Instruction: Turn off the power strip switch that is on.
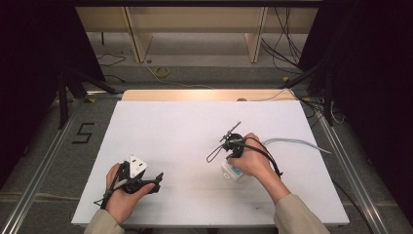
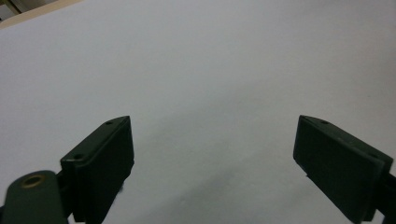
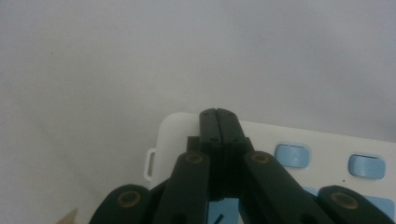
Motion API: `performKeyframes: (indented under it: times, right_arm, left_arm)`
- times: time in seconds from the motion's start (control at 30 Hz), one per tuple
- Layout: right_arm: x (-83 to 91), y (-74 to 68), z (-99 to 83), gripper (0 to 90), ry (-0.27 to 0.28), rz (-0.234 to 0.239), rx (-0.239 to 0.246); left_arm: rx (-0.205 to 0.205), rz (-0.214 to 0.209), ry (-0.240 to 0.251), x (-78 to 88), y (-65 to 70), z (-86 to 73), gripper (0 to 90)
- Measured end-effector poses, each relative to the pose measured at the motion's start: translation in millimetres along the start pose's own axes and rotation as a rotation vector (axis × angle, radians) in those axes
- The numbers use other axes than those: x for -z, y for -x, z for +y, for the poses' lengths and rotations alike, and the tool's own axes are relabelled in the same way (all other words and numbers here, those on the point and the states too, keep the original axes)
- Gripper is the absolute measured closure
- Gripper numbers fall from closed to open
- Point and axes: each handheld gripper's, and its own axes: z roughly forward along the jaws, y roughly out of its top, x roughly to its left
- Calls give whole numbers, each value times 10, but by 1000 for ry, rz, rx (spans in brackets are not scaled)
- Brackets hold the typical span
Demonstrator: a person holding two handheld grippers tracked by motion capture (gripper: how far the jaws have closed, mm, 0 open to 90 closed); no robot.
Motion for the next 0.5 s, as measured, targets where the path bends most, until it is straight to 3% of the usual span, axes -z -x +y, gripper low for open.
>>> performKeyframes:
  times: [0.1, 0.17, 0.33, 0.43, 0.5]
  right_arm:
    - [-2, 3, 1, 900, -1, 3, -5]
    - [-13, -2, 1, 900, 0, 37, -13]
    - [-25, -66, 23, 900, 20, -54, 23]
    - [-22, -59, 15, 900, 15, -7, 2]
    - [-23, -62, 15, 900, 15, -12, 9]
  left_arm:
    - [-2, -1, -2, 0, 1, -1, 120]
    - [-3, -1, -1, 1, 1, 0, 120]
    - [0, -1, -1, 3, -9, -7, 120]
    - [-3, -1, -3, 0, -7, -5, 120]
    - [-1, -2, -1, 0, 2, -2, 120]
